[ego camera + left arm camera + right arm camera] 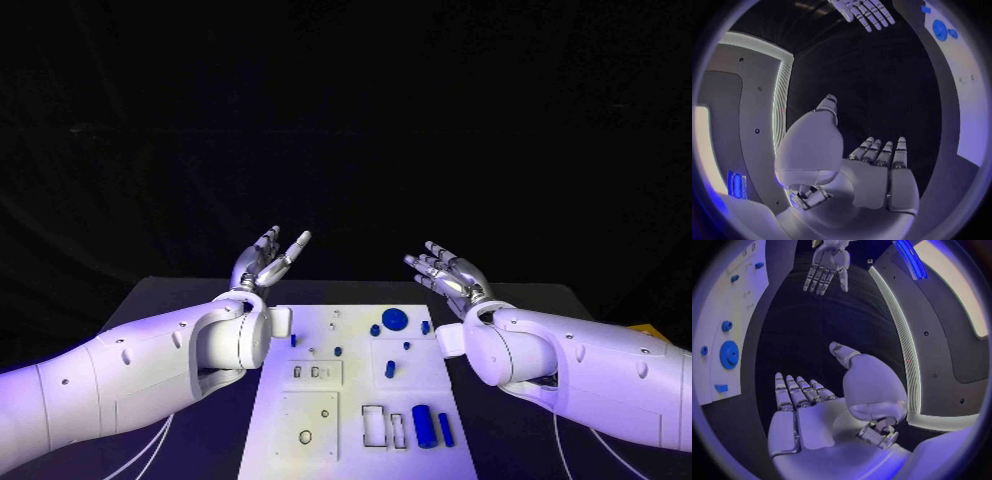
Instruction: Assemble the parts on the task board
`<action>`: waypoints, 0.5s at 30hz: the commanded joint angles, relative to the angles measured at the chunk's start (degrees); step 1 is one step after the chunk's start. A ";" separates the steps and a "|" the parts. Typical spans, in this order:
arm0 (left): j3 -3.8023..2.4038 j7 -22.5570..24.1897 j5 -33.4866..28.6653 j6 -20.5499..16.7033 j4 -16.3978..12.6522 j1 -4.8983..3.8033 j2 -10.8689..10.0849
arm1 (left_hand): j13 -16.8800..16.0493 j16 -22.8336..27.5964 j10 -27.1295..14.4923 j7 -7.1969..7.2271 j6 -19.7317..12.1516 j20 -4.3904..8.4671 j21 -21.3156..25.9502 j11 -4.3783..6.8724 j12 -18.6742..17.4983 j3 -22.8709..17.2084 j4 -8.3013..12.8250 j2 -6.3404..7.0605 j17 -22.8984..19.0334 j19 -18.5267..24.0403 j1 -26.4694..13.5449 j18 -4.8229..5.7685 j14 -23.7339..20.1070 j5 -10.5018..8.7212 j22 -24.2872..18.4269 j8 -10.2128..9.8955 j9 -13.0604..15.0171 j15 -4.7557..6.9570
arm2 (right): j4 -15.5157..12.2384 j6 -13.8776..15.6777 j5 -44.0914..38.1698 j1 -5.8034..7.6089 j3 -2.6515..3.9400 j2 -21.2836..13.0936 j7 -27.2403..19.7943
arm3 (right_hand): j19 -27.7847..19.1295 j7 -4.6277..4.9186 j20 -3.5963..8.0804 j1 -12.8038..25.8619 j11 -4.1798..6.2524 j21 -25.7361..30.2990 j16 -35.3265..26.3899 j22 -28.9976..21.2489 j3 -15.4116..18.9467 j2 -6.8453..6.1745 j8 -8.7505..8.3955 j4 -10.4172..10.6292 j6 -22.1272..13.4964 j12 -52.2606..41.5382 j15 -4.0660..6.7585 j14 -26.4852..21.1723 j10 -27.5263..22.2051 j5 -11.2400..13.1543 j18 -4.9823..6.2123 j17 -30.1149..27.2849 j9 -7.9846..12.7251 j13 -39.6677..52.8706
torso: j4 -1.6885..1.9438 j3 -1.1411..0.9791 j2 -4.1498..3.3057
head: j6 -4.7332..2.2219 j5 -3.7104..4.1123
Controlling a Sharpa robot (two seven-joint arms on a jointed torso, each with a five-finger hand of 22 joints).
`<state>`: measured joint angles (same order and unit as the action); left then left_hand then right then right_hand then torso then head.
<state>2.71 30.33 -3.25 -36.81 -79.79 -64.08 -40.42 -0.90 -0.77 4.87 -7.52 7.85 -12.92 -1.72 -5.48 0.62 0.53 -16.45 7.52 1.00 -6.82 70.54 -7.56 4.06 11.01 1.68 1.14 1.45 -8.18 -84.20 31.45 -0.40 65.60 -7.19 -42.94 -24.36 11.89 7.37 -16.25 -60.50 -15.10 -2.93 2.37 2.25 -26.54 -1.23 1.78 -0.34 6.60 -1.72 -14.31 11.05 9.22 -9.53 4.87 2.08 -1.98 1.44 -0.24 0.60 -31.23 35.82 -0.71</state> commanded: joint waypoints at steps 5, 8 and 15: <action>-0.04 1.67 -1.03 3.10 -0.02 -0.11 0.16 | -3.25 -11.04 27.56 -7.90 21.40 -3.72 -13.45 -8.60 6.90 -5.71 0.15 -4.21 6.52 -25.97 10.16 -0.73 29.68 -0.11 6.77 7.53 4.56 -4.53 | 1.20 -11.57 -2.28 1.04 -1.16 0.43 3.95 | 26.97 9.08 -0.22 -9.60 1.52 -10.64 10.69 4.81 -2.65 -1.46 10.10 -4.84 26.23 -7.69 2.65 34.35 37.06 -0.72 4.14 5.93 -6.74 2.82 | 0.00 0.00 0.00 | -0.01 0.00; -0.03 0.07 1.43 8.18 -1.96 -0.79 -4.06 | -3.34 -16.02 44.38 -7.06 35.92 -3.00 -18.60 -6.63 9.45 -8.17 0.64 -4.00 9.09 -36.98 14.01 -3.00 43.87 -0.23 8.03 13.02 7.74 -1.80 | 5.35 -6.04 -29.85 3.09 -1.21 -0.37 1.05 | 30.48 8.16 -0.22 -11.11 2.79 -11.83 11.31 4.76 -3.86 -2.51 12.55 -5.81 34.24 -6.93 4.09 38.60 42.13 -1.05 5.30 6.04 -8.19 2.19 | 0.23 0.61 -2.00 | 0.80 0.12; -0.04 -1.49 5.23 10.51 -4.05 -1.90 -6.21 | -2.87 -17.86 52.60 -5.20 41.04 -0.62 -21.51 -4.36 8.74 -11.48 0.26 -1.79 11.54 -43.62 16.01 -3.02 50.99 -0.37 8.41 14.45 8.31 0.70 | 6.74 -5.92 -43.41 5.12 -1.18 -0.57 3.26 | 35.83 6.29 1.56 -11.78 4.70 -14.38 12.53 5.32 -5.54 -4.48 14.10 -6.43 41.13 -5.66 6.10 45.03 49.23 -0.56 5.71 6.51 -8.82 2.28 | 0.47 0.69 -3.44 | 0.40 0.38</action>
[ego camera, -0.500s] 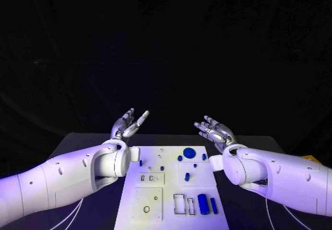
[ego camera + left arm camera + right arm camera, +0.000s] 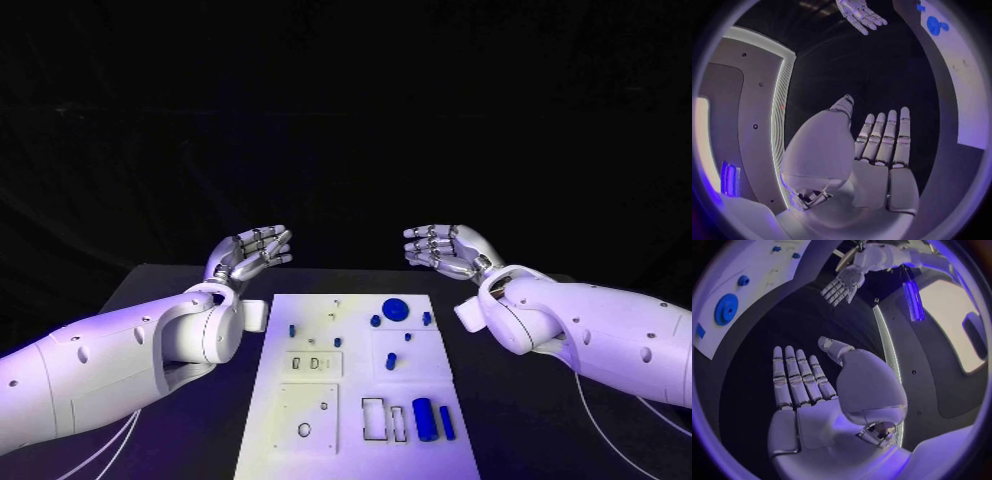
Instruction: Assemble the parts on the task board
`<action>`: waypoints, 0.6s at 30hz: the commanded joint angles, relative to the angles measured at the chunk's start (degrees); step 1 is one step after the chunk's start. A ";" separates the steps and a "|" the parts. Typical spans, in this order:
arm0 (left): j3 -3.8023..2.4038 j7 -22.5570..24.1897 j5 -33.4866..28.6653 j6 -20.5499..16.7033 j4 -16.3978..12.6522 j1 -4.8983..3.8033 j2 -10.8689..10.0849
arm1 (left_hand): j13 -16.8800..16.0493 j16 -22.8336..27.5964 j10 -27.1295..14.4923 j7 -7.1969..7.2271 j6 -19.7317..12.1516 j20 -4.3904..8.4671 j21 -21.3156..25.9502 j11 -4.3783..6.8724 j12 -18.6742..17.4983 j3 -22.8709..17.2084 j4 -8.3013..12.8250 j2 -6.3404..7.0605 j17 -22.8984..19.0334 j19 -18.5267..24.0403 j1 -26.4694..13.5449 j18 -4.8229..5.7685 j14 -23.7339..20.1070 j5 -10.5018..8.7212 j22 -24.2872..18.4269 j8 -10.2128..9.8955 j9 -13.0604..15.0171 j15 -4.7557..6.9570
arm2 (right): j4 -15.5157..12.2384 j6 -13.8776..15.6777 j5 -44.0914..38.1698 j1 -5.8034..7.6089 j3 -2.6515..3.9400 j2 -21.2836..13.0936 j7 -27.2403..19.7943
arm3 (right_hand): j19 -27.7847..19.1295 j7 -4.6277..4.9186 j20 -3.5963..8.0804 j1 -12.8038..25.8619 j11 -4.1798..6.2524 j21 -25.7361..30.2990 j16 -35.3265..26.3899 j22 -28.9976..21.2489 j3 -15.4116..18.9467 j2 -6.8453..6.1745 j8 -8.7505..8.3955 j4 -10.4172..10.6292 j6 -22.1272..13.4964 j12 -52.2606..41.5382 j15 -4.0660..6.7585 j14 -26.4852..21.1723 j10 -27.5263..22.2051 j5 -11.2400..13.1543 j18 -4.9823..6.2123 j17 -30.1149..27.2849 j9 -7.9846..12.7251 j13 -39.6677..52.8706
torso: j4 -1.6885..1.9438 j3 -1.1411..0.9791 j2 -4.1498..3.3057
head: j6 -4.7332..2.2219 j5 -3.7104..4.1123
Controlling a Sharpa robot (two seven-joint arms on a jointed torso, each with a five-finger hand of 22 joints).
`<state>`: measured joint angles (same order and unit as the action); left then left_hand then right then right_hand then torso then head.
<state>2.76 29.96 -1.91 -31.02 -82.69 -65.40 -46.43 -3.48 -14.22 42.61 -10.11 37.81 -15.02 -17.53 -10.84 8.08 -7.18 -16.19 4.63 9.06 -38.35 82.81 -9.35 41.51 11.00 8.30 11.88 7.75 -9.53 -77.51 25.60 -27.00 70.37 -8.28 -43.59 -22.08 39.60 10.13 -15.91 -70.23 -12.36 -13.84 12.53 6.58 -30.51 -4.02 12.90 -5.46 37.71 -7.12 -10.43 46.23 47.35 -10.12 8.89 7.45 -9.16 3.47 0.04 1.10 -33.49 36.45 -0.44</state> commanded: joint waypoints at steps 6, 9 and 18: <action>-0.12 -2.06 5.46 5.71 -3.74 -1.72 -2.03 | -0.27 -5.07 17.01 -2.30 12.05 2.32 -6.94 1.50 0.25 -5.17 -0.05 2.52 4.84 -13.95 3.96 -1.20 15.94 -0.44 2.12 3.56 1.94 2.81 | 0.14 -1.38 -26.48 2.22 -0.03 -0.27 4.35 | 11.56 2.69 2.64 -1.95 2.81 -6.00 2.84 2.04 -1.24 -3.19 2.99 -1.29 12.16 1.49 3.38 13.08 14.02 0.23 1.59 2.09 -1.69 0.28 | 0.55 0.45 -2.87 | -0.58 0.43; -0.21 -2.57 5.77 6.08 -5.51 -2.27 -3.34 | -0.27 -5.05 17.17 -2.29 12.09 2.41 -7.13 1.52 0.02 -5.37 -0.02 2.77 5.02 -14.15 3.98 -1.18 16.07 -0.45 2.18 3.49 1.91 2.85 | -0.06 -3.08 -33.11 3.22 0.02 -0.30 7.14 | 13.41 2.06 3.63 -2.17 3.43 -8.04 3.76 3.09 -0.67 -3.64 3.19 -1.31 13.58 2.24 4.27 15.71 15.56 -0.09 1.54 3.26 -1.94 0.38 | 0.72 0.59 -3.80 | -0.61 0.57; -0.87 -3.79 5.98 6.91 -11.22 -3.00 -7.12 | -0.45 -5.63 18.89 -2.44 12.15 2.92 -8.45 1.69 -0.65 -6.07 -0.16 3.87 6.37 -15.29 3.16 -1.14 17.63 -0.57 2.69 2.97 1.74 3.25 | -3.17 -10.65 -55.63 5.21 0.09 -0.41 17.79 | 22.40 -0.49 8.12 -1.58 6.15 -18.99 13.03 9.33 2.39 -5.92 3.45 -0.38 16.78 3.29 8.68 29.59 18.75 -0.56 1.54 12.05 -3.04 1.66 | 1.37 1.09 -6.50 | -0.47 1.23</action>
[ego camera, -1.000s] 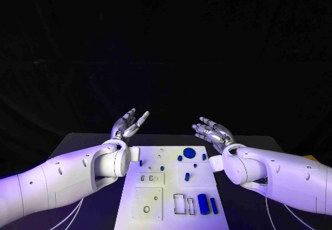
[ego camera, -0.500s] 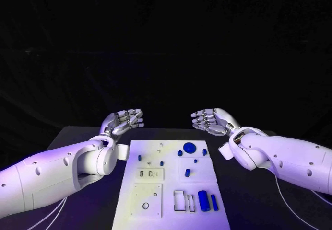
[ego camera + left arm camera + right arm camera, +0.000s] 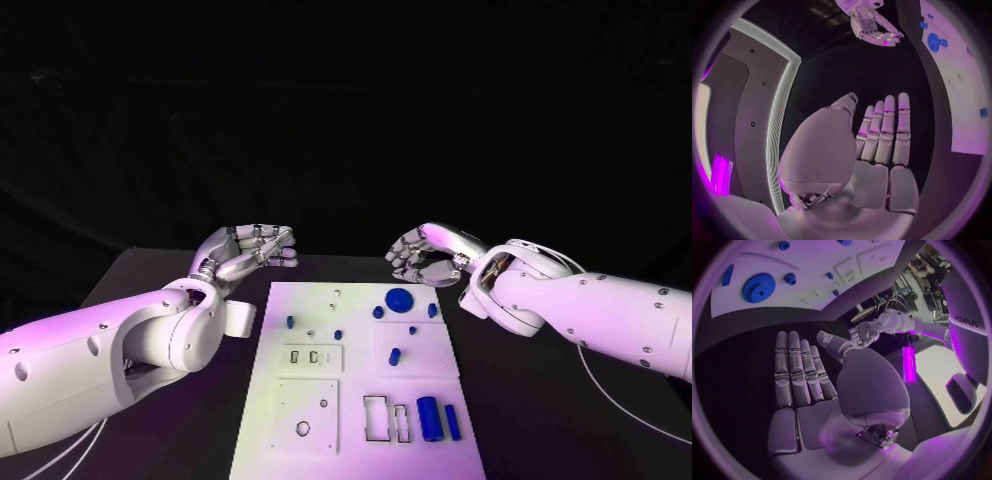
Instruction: Assemble the parts on the task board
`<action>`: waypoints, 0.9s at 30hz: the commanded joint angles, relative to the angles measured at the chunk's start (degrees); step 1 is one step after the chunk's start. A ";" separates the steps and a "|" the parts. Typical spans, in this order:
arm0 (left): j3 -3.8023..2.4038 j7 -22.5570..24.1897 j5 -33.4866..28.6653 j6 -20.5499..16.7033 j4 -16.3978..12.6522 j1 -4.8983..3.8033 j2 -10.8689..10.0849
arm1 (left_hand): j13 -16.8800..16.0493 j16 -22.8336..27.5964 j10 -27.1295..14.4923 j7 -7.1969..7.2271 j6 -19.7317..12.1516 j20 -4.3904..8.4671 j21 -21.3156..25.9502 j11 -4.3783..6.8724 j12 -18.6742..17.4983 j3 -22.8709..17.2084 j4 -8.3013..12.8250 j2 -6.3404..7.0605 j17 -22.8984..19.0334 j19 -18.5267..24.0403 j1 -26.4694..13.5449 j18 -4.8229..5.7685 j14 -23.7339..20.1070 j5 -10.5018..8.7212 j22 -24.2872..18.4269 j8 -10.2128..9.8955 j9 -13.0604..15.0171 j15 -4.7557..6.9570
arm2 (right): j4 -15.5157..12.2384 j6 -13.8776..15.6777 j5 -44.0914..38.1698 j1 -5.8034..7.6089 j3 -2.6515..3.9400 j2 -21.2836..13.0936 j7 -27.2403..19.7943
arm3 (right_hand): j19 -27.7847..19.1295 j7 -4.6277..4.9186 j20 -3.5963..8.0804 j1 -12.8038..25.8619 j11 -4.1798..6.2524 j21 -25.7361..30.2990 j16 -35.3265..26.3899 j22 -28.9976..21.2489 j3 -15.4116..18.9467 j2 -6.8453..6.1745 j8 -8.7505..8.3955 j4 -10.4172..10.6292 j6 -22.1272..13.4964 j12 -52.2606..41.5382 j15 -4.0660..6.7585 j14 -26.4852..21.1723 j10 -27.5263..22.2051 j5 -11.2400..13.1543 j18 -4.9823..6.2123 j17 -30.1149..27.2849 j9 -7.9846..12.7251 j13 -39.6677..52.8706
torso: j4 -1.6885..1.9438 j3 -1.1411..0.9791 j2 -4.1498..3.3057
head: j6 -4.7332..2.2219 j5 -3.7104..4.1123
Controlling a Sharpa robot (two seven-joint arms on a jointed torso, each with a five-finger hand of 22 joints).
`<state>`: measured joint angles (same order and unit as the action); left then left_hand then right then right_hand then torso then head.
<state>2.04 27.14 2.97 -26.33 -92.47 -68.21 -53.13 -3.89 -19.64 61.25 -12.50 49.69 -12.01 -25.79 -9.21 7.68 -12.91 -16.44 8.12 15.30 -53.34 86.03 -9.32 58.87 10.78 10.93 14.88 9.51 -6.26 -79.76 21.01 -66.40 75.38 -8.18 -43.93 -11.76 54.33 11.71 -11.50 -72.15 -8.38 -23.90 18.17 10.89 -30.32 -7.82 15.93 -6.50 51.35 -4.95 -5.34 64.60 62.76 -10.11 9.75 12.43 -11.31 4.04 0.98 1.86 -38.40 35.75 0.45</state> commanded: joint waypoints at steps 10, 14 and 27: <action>-0.54 -1.30 1.04 3.30 -6.34 -0.45 -3.33 | 0.00 -0.20 0.20 -0.06 0.07 0.04 -0.75 0.01 -0.71 -0.36 0.07 0.78 0.55 -0.69 -0.57 -1.14 0.24 -0.41 0.31 -0.30 -0.11 -0.02 | -3.26 -10.22 -27.30 0.54 -0.02 0.31 12.59 | 11.63 -3.31 5.63 0.90 3.35 -19.30 19.19 12.85 1.36 -3.79 -0.45 2.78 3.31 0.57 5.30 17.62 3.08 -1.13 0.45 19.92 -2.21 3.47 | 1.33 0.73 -3.80 | 0.47 1.00; -0.65 -1.26 0.89 3.47 -7.45 -0.64 -4.03 | 0.01 -0.18 0.17 -0.07 0.02 0.06 -0.88 -0.01 -0.82 -0.35 0.06 0.84 0.64 -0.77 -0.70 -1.13 0.20 -0.43 0.36 -0.35 -0.12 -0.03 | -3.23 -10.74 -28.88 0.42 -0.04 0.76 13.37 | 13.26 -3.33 5.64 0.83 3.34 -26.04 22.72 21.27 0.90 -4.11 -0.45 3.39 3.44 0.43 5.29 17.26 2.64 -1.12 -0.49 23.39 -2.93 4.22 | 1.49 0.81 -4.35 | 0.57 1.06; -0.74 -1.27 0.49 3.95 -8.76 -1.31 -4.88 | 0.02 -0.08 0.07 -0.08 -0.05 0.09 -1.13 -0.05 -1.05 -0.39 0.02 0.83 0.80 -0.89 -0.99 -1.10 0.00 -0.43 0.47 -0.46 -0.15 -0.08 | -2.64 -10.39 -31.10 0.26 -0.06 1.91 14.62 | 19.00 -3.12 5.31 0.51 3.10 -41.91 41.70 42.11 0.07 -4.51 -0.63 4.66 3.11 0.31 5.01 19.72 1.28 -1.16 -3.17 41.86 -4.67 5.57 | 1.97 1.02 -5.25 | 0.65 1.15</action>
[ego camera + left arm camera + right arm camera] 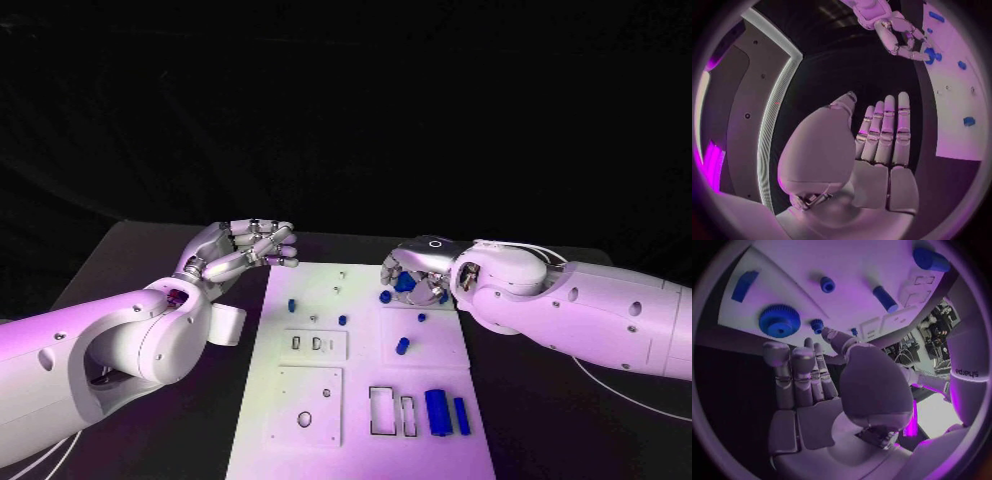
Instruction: Assemble the parts on the task board
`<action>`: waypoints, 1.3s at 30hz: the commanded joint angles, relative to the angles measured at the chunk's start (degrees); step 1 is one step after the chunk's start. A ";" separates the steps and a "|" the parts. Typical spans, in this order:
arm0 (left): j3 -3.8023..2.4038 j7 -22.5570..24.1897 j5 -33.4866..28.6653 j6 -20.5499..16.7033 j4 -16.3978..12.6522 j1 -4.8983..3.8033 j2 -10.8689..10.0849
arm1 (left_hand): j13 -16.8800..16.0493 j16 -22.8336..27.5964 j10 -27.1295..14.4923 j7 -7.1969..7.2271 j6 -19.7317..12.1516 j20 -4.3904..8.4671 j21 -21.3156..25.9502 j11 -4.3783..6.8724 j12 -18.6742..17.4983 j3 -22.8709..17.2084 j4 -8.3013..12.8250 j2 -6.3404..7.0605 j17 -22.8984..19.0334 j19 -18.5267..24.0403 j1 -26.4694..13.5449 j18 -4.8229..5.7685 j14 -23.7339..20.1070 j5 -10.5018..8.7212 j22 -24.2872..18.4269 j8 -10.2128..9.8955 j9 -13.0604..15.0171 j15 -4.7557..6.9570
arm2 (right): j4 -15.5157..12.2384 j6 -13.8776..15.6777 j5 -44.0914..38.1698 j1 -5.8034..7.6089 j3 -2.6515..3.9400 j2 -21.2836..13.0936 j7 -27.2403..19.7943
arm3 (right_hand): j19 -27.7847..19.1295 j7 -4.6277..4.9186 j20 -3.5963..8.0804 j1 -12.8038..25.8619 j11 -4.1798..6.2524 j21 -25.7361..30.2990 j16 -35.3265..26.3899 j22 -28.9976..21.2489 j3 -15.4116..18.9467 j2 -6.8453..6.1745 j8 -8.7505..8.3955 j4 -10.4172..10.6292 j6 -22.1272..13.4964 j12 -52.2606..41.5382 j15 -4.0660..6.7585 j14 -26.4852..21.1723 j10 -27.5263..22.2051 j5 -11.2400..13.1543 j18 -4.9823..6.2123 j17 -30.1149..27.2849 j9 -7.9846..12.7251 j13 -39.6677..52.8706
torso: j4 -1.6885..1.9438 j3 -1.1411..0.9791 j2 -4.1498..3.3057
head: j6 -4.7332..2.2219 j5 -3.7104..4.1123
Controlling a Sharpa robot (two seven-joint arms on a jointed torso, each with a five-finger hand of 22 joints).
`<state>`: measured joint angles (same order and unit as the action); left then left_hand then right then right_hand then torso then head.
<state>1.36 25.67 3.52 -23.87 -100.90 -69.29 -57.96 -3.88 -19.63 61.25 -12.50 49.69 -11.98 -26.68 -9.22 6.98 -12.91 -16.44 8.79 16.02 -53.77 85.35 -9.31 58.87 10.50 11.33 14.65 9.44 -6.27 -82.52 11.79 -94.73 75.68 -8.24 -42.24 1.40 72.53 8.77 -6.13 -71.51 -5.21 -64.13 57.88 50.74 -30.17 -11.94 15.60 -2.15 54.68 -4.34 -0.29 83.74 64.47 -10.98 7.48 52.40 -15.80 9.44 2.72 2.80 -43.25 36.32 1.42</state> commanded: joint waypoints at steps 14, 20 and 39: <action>-0.09 -0.18 -0.22 1.86 -0.58 -0.74 -0.37 | 0.04 0.01 -0.11 -0.11 -0.13 0.08 -0.47 -0.10 -0.61 -0.44 0.03 0.14 0.23 -0.56 -0.55 -1.10 -0.18 -0.17 0.17 -0.33 -0.11 -0.12 | 0.87 -2.13 -2.78 -0.61 -0.04 1.36 1.26 | 5.81 -0.08 -0.27 -0.39 -0.10 -11.51 12.06 16.14 -1.37 -0.29 -0.06 1.10 0.19 -0.63 -0.19 2.00 0.11 -0.41 -2.97 11.43 -1.49 0.81 | 0.53 0.24 -1.15 | 0.45 0.47; -0.09 -0.37 -0.26 2.04 -0.70 -0.97 -0.49 | 0.05 0.05 -0.18 -0.12 -0.17 0.08 -0.56 -0.12 -0.71 -0.45 0.05 0.14 0.30 -0.59 -0.63 -1.09 -0.26 -0.18 0.21 -0.37 -0.12 -0.13 | 1.40 -2.23 -2.74 -0.81 -0.07 1.69 1.35 | 6.67 -0.01 -0.32 -0.61 -0.12 -13.09 13.78 18.45 -1.85 -0.15 0.09 1.17 0.50 -0.67 -0.23 2.23 0.37 -0.53 -3.34 13.03 -1.82 0.88 | 0.48 0.21 -1.41 | 0.55 0.31; -0.10 -0.96 -0.27 2.59 -0.75 -1.16 -0.67 | 0.07 0.20 -0.35 -0.17 -0.27 0.08 -0.75 -0.18 -0.96 -0.48 0.06 0.12 0.43 -0.63 -0.83 -1.06 -0.52 -0.24 0.29 -0.48 -0.15 -0.20 | 0.41 6.60 -2.88 -0.95 -0.06 1.34 1.36 | 11.25 -1.34 0.90 -4.88 1.86 -19.89 18.57 28.95 -6.79 4.58 3.86 -1.24 4.86 -3.28 1.29 2.69 6.89 3.24 -5.16 16.98 -6.29 2.85 | 0.46 0.19 -1.65 | 0.41 0.11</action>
<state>1.32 24.73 3.42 -22.50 -101.53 -70.32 -58.66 -3.86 -19.63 61.24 -12.49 49.68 -11.78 -27.13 -9.22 6.32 -13.07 -16.27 9.02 16.37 -53.97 85.12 -9.30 58.65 10.50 11.55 14.43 9.35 -6.47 -81.77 14.80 -96.63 74.75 -8.31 -40.86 2.54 83.42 7.56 -5.32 -74.53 -5.10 -83.83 76.11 74.95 -36.84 -9.81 19.39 -3.28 59.17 -7.52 0.64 84.02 69.32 -7.61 3.47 69.28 -19.56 11.04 3.17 2.95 -44.87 36.88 1.53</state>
